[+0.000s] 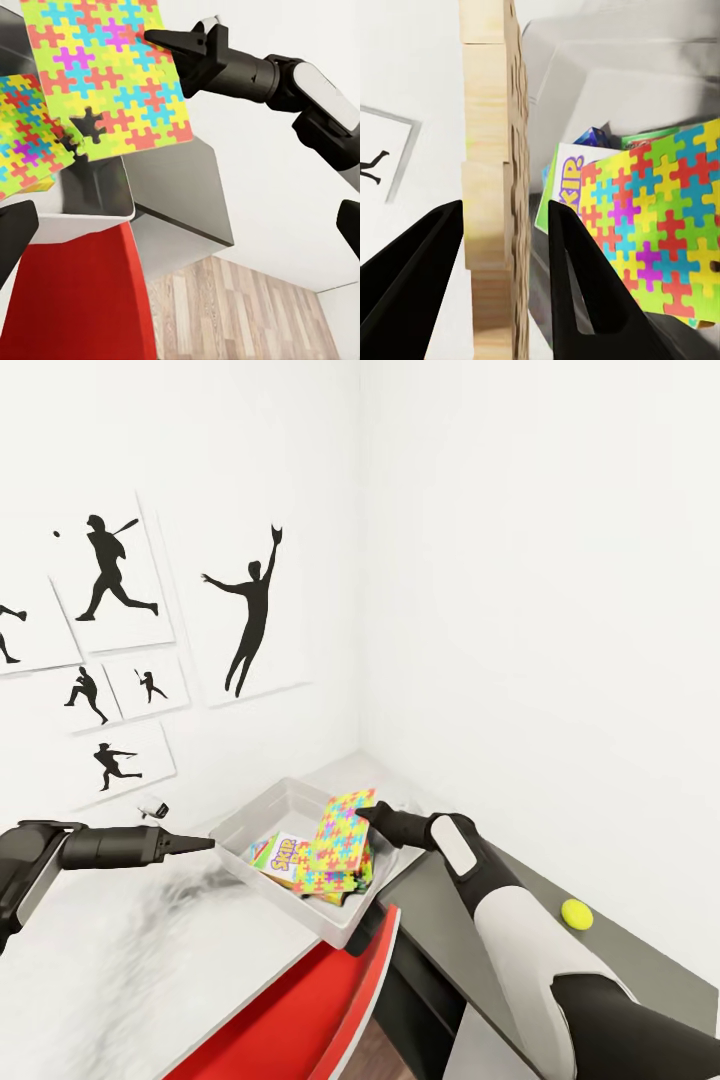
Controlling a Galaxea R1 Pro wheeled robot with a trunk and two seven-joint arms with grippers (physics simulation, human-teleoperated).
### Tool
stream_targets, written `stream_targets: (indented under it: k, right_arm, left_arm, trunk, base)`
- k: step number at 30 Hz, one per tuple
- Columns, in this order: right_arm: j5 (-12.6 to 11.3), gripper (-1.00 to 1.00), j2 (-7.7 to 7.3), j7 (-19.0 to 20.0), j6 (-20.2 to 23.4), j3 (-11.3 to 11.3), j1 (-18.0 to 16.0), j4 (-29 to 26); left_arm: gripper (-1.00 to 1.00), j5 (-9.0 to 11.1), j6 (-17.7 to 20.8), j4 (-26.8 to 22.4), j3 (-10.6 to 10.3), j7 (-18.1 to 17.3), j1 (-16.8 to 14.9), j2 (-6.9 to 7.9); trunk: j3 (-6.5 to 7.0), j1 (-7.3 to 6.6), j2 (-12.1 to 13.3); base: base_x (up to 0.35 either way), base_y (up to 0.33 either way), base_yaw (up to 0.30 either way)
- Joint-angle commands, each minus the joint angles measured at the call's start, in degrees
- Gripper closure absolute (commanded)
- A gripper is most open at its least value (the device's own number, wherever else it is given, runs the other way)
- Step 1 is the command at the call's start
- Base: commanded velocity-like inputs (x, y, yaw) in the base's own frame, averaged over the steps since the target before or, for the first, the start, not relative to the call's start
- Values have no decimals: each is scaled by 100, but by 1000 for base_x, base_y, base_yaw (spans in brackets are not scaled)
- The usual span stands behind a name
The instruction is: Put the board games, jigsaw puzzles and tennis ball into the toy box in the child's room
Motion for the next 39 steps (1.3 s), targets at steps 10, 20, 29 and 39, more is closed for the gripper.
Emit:
stream_targets:
  k: [10,20,29,39]
  right_arm:
    - [9,100,2,18,-151,4,-1,-1]
    - [9,100,2,18,-154,6,0,-1]
    - [-6,100,2,74,-157,11,0,-11]
    - [-8,100,2,89,-163,15,0,-18]
  left_arm:
    - [-100,15,61,1,-17,-12,-7,7]
    - [-100,16,63,3,-17,-12,-7,7]
    - [-100,14,63,6,-17,-12,-7,7]
    - [-100,14,60,5,-17,-12,-7,7]
  trunk:
    - [-14,4,-14]
    - [-14,4,-14]
    - [-14,4,-14]
    - [-14,4,-14]
  base:
    - [5,10,0]
    - [30,57,0]
    - [1,29,0]
    - [0,0,2]
